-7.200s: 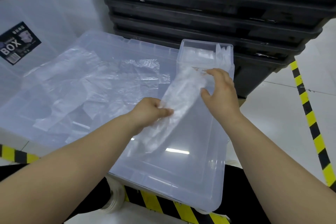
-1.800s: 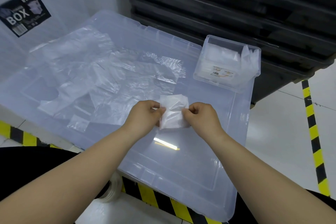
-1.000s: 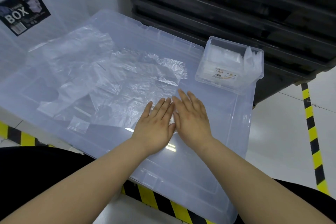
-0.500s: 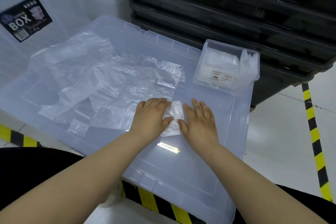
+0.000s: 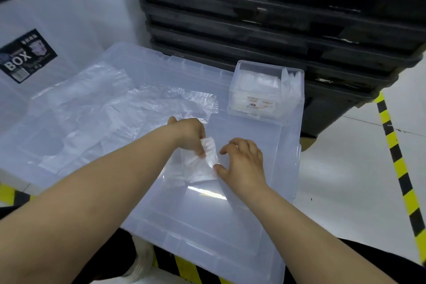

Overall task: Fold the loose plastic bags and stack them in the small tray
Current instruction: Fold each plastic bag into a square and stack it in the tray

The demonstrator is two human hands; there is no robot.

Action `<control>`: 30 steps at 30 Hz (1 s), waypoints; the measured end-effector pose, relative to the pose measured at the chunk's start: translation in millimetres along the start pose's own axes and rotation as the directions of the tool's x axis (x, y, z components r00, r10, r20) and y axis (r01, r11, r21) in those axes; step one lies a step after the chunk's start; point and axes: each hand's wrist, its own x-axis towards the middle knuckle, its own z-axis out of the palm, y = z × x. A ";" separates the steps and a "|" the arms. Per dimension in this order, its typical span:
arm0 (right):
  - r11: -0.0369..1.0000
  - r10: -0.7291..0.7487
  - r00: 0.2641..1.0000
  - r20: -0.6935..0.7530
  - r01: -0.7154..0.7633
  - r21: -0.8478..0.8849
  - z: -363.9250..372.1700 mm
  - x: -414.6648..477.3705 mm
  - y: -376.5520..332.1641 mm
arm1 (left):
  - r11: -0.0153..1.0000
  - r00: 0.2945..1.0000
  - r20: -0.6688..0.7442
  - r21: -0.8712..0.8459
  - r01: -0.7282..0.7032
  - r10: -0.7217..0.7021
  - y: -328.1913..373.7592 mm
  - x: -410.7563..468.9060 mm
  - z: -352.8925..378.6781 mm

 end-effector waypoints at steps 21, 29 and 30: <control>0.445 0.136 0.986 0.091 -0.143 0.884 -28.6 11.4 -8.6 | 0.298 0.955 -0.275 -0.926 -0.232 -0.110 4.4 -35.8 3.8; 0.531 0.110 0.985 0.135 -0.173 0.830 -58.4 18.2 1.5 | 0.202 0.917 -0.352 -0.927 -0.315 -0.187 13.4 -28.9 -1.4; 0.554 0.122 0.986 0.114 -0.163 0.816 -63.0 19.7 2.4 | 0.191 0.909 -0.367 -0.924 -0.332 -0.196 15.1 -28.0 -4.2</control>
